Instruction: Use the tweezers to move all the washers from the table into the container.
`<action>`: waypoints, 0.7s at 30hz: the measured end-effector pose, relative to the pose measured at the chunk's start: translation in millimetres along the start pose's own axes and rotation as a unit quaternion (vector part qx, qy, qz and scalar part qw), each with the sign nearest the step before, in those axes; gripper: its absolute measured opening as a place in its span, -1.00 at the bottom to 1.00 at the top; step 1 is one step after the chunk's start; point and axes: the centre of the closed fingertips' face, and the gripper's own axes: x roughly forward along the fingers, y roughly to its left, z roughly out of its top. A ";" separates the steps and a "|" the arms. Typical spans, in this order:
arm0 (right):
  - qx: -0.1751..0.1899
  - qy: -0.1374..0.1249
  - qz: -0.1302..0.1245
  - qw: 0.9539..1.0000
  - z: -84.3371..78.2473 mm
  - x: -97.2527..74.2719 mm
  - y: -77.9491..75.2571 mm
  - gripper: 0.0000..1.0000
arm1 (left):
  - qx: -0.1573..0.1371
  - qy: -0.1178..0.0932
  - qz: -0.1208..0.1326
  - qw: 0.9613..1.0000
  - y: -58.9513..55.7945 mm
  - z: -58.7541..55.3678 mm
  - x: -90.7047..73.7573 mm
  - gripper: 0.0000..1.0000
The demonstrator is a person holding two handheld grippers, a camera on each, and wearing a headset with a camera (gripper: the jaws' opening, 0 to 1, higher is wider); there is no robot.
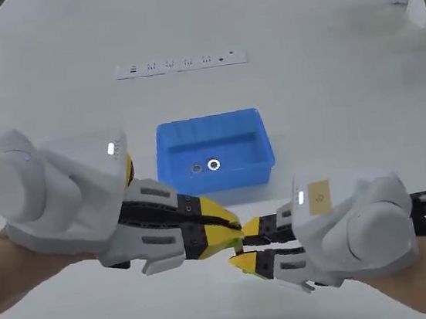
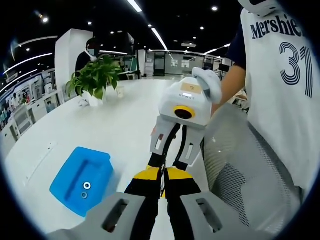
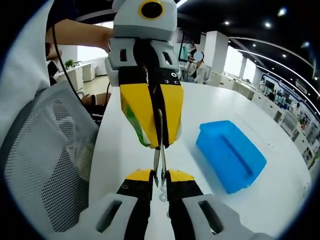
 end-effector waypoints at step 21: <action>0.019 0.009 0.004 1.000 -15.2 12.4 -6.3 -0.77 | -0.015 0.001 0.006 1.000 13.3 -17.6 10.2 -0.88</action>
